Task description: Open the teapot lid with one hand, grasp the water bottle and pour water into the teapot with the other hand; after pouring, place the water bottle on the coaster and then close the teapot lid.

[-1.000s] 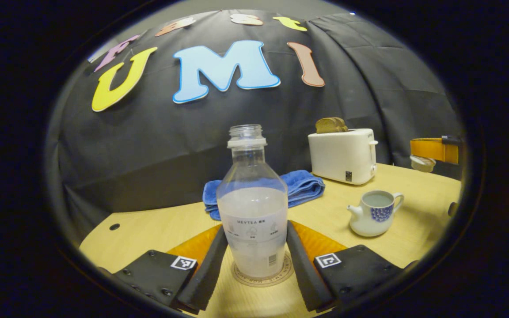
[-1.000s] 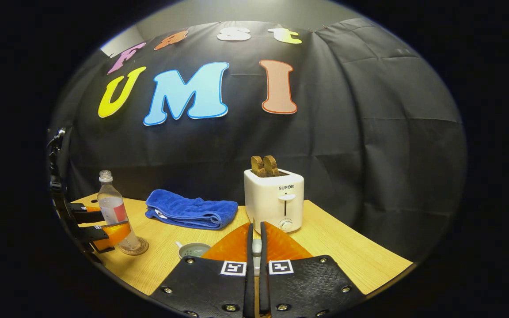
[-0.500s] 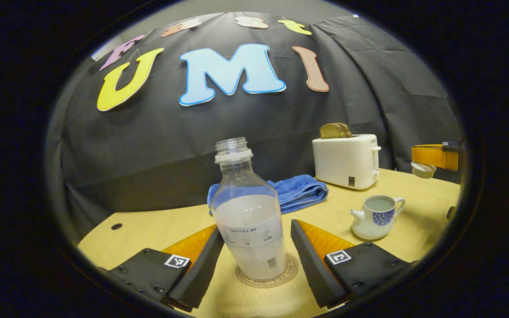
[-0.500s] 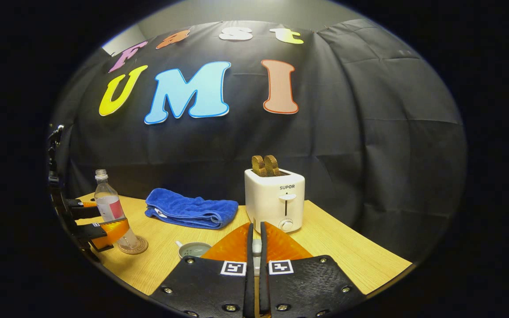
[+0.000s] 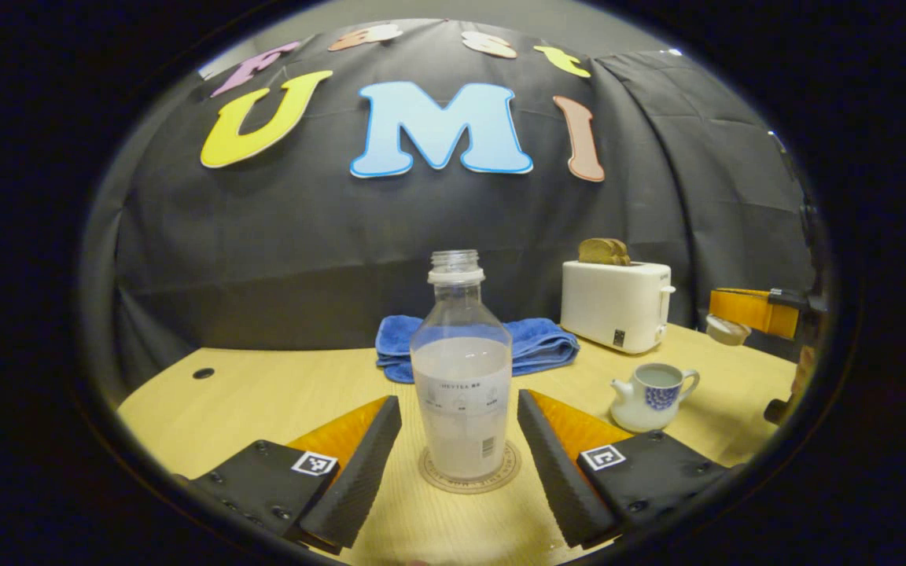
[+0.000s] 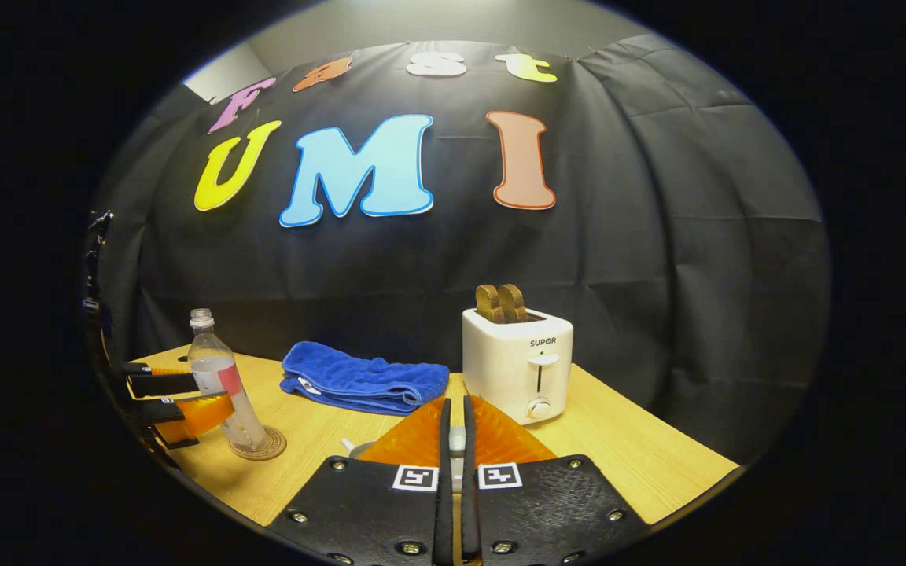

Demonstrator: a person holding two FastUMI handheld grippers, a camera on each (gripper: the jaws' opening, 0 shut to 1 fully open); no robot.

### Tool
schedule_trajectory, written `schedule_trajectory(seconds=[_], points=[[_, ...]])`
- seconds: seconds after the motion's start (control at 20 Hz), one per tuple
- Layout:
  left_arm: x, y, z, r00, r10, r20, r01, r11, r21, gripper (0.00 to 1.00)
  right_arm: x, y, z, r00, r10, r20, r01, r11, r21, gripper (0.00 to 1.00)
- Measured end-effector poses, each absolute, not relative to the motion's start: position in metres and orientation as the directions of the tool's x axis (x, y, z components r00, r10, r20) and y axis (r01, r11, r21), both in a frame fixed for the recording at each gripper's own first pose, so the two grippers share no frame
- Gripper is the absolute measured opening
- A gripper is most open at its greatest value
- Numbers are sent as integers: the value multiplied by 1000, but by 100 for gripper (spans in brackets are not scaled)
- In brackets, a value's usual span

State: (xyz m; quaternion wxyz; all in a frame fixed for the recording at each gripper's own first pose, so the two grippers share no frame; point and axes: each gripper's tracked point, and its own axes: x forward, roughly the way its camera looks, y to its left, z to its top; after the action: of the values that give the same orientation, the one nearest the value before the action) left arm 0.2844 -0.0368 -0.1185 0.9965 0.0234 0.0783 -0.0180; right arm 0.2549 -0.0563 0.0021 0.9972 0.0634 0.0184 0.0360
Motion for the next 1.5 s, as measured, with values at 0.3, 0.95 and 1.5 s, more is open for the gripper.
schedule_trajectory(seconds=[0.3, 0.95, 1.5], points=[[245, -40, -112, 993, -46, -105, 50, 998, 37, 100, 271, -21, 14, 989, 146, -4, -144, 981, 133, 4], [210, -65, -93, 990, -138, -41, 137, 990, -15, 100, 300, 14, -29, 979, 176, -105, -158, 975, 157, 4], [209, -71, -100, 987, -150, -64, 150, 989, -2, 100, 296, 15, -37, 976, 175, -131, -157, 978, 137, 5]])
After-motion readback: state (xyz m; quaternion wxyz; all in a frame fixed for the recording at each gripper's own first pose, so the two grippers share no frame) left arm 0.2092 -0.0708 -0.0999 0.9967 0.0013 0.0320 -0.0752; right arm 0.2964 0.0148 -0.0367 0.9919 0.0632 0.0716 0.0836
